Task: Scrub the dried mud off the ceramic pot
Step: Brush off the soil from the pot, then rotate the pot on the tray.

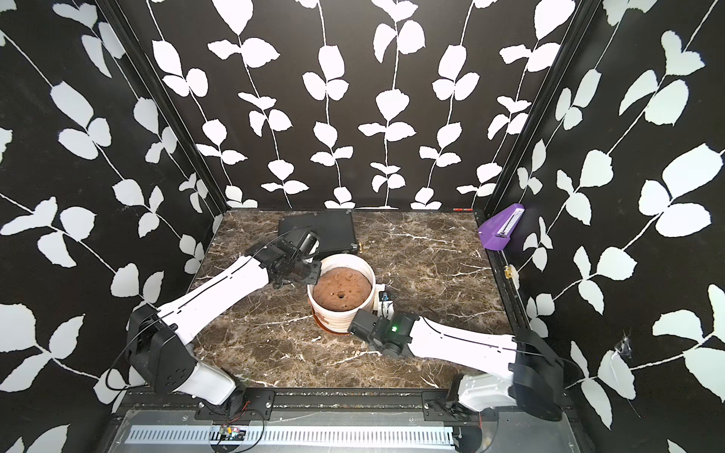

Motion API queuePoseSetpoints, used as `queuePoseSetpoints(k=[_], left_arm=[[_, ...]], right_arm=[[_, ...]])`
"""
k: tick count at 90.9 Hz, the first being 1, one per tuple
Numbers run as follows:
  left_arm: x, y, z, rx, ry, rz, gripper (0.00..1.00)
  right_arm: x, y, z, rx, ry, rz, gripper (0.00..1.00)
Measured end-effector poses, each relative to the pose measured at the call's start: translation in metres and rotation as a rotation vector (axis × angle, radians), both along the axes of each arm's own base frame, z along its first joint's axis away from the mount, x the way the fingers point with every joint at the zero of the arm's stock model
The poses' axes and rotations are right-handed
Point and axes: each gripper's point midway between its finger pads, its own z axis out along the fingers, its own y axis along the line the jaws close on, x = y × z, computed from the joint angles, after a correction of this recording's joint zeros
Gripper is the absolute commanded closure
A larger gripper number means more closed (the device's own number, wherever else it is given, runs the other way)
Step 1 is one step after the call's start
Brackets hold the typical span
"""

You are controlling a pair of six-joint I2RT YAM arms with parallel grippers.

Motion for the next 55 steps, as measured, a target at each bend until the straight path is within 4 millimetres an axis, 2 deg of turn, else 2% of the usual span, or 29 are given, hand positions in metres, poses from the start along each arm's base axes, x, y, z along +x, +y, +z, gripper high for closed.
queuePoseSetpoints(k=[6,12,26,38,44,55], left_arm=[[0.0,0.0,0.0,-0.001,0.0,0.0,1.0],[0.0,0.0,0.0,-0.001,0.0,0.0,1.0],[0.0,-0.001,0.0,-0.003,0.001,-0.003,1.0],[0.0,-0.001,0.0,-0.004,0.002,-0.004,1.0],[0.0,-0.001,0.0,-0.005,0.002,-0.004,0.97],[0.0,-0.001,0.0,-0.003,0.001,-0.008,0.72]], right_arm=[[0.01,-0.004,-0.003,-0.033,0.008,-0.027,1.0],[0.022,-0.016,-0.001,-0.096,-0.003,-0.06,1.0],[0.048,-0.077,0.018,-0.178,-0.068,-0.193,1.0],[0.041,-0.12,0.021,-0.116,-0.058,-0.225,1.0],[0.034,-0.123,0.018,-0.092,-0.035,-0.196,1.0],[0.025,-0.109,0.016,-0.02,0.008,-0.119,1.0]])
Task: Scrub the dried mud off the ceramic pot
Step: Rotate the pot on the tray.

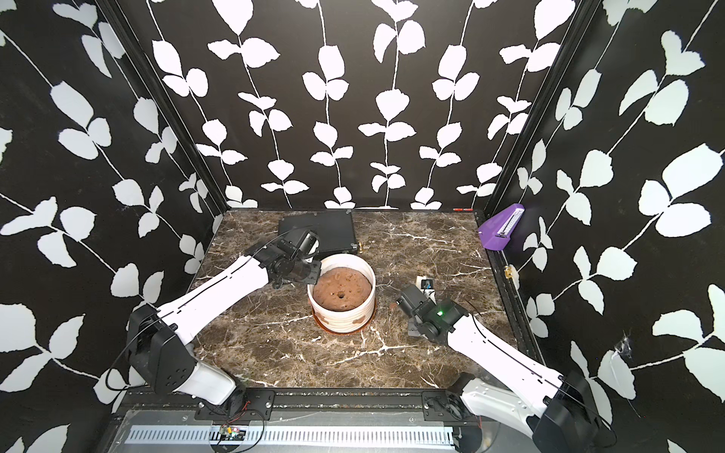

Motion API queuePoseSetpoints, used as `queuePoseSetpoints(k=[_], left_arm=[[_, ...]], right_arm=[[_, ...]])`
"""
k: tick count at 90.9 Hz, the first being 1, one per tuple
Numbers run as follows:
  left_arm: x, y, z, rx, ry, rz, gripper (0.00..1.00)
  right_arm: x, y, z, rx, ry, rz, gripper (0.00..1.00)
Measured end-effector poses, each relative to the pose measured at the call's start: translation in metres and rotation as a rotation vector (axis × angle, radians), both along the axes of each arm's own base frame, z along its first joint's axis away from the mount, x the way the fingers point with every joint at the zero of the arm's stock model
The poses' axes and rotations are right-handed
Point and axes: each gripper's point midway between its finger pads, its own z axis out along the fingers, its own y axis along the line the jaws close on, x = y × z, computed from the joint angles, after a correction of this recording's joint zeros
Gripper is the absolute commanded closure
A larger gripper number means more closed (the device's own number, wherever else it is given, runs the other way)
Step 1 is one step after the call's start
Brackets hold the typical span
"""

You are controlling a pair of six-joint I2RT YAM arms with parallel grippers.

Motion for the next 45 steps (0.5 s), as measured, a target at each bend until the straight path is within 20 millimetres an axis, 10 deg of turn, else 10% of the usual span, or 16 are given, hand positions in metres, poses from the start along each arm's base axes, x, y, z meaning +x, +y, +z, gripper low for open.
queuePoseSetpoints(k=[25,45], left_arm=[[0.017,-0.009,-0.006,-0.004,0.025,-0.014,0.58],[0.029,-0.026,-0.006,-0.015,0.031,-0.09,0.52]], right_arm=[[-0.027,0.065,0.029,0.08,-0.046,0.209,1.0],[-0.027,0.066,0.031,0.087,-0.067,0.158,1.0]])
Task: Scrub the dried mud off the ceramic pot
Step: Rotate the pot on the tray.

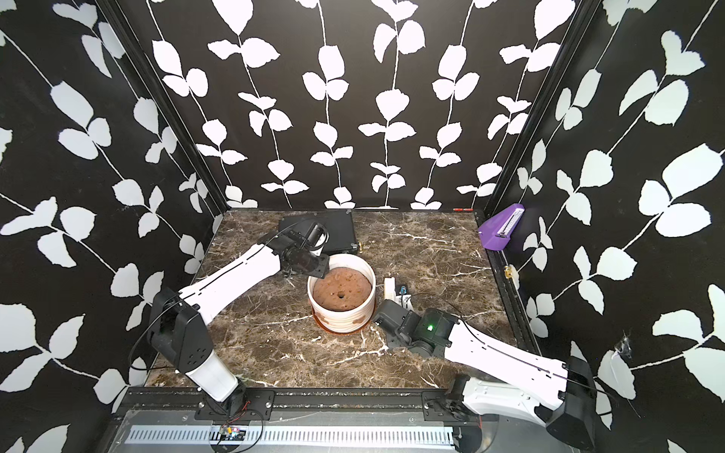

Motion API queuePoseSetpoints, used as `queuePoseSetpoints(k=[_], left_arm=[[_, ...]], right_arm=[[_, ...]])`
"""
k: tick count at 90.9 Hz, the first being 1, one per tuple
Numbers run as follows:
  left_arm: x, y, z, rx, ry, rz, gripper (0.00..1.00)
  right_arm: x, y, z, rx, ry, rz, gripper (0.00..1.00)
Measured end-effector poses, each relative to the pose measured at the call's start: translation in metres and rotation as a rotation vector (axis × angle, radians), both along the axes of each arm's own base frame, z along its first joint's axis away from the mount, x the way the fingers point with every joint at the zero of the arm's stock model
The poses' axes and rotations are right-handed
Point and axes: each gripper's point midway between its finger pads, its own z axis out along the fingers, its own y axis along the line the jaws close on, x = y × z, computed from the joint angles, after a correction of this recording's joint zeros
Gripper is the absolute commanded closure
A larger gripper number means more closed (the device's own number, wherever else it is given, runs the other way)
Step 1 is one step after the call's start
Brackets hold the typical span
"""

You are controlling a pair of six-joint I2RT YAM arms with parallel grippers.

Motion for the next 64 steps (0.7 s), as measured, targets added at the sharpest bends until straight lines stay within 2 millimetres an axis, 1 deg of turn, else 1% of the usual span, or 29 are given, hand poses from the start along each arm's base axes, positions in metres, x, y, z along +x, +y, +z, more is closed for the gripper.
queuePoseSetpoints(k=[4,8,13,20,27,30,34,42,50,64], left_arm=[[0.003,-0.004,0.003,-0.007,-0.005,-0.014,0.55],[0.006,-0.007,0.005,-0.009,-0.012,-0.027,0.61],[0.008,-0.007,0.005,-0.004,-0.014,-0.033,0.71],[0.011,-0.003,0.005,0.003,-0.016,-0.022,0.86],[0.005,0.0,0.004,0.04,-0.01,-0.102,1.0],[-0.002,0.001,0.003,0.047,0.008,-0.12,1.0],[-0.006,0.0,0.003,0.037,0.026,-0.058,1.0],[0.001,-0.005,0.005,0.014,0.005,-0.006,1.0],[0.001,-0.002,0.005,0.01,0.006,0.034,1.0],[-0.006,0.009,0.005,-0.009,0.018,0.132,1.0]], right_arm=[[0.0,-0.001,0.0,-0.002,-0.002,-0.011,1.0],[0.001,-0.002,0.0,-0.001,-0.003,-0.019,1.0],[0.001,-0.003,0.0,0.001,-0.004,-0.025,1.0],[0.0,-0.004,-0.001,0.004,-0.003,-0.033,1.0],[-0.001,-0.005,-0.003,0.005,0.001,-0.039,1.0],[-0.001,-0.005,-0.003,0.005,0.001,-0.04,1.0],[-0.001,-0.005,-0.003,0.006,0.002,-0.041,1.0],[-0.002,-0.003,-0.003,0.013,0.003,-0.041,1.0],[-0.004,0.0,-0.003,0.02,0.004,-0.034,1.0],[-0.006,0.006,-0.002,0.04,0.003,-0.025,1.0]])
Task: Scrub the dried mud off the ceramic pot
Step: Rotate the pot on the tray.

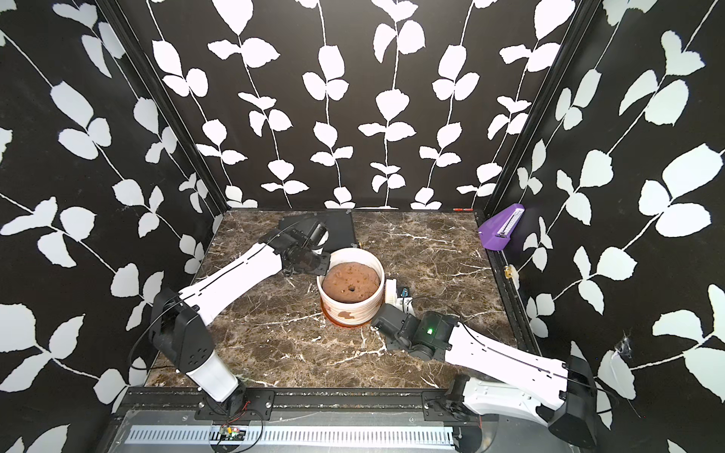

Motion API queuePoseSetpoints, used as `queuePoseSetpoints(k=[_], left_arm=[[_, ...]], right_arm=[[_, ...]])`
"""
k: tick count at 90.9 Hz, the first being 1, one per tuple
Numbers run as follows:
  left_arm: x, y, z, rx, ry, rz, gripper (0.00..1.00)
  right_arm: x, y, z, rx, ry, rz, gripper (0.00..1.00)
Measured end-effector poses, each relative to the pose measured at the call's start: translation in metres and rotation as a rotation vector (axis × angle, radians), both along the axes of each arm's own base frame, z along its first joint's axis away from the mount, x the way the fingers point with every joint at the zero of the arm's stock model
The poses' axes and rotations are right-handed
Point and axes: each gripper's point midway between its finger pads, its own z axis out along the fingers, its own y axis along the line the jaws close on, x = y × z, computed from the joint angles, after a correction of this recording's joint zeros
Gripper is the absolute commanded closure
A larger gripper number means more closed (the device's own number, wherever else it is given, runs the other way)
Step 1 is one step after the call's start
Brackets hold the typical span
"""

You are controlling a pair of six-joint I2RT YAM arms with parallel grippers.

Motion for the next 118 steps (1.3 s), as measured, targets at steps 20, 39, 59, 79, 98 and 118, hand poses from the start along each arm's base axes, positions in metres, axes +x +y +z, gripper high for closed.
queuePoseSetpoints(k=[20,39,59,79,98,118], left_arm=[[-0.014,0.029,0.0,0.057,0.007,0.106,1.0],[-0.029,0.049,-0.002,0.095,0.025,0.146,1.0],[-0.042,0.052,0.012,0.03,0.01,0.134,0.53],[-0.028,0.045,0.038,-0.026,-0.072,0.127,0.4],[-0.014,0.044,0.022,0.002,-0.055,0.122,0.48],[-0.008,0.044,0.02,-0.001,-0.059,0.112,0.63]], right_arm=[[0.0,0.0,0.003,0.015,-0.007,-0.009,1.0],[0.001,-0.001,0.006,0.024,-0.018,-0.011,1.0],[-0.001,0.005,0.005,0.0,-0.019,0.03,1.0],[-0.002,0.027,0.018,-0.017,-0.055,0.097,1.0],[-0.002,0.026,0.02,-0.039,-0.081,0.102,1.0],[0.001,0.02,0.023,-0.082,-0.097,0.092,1.0]])
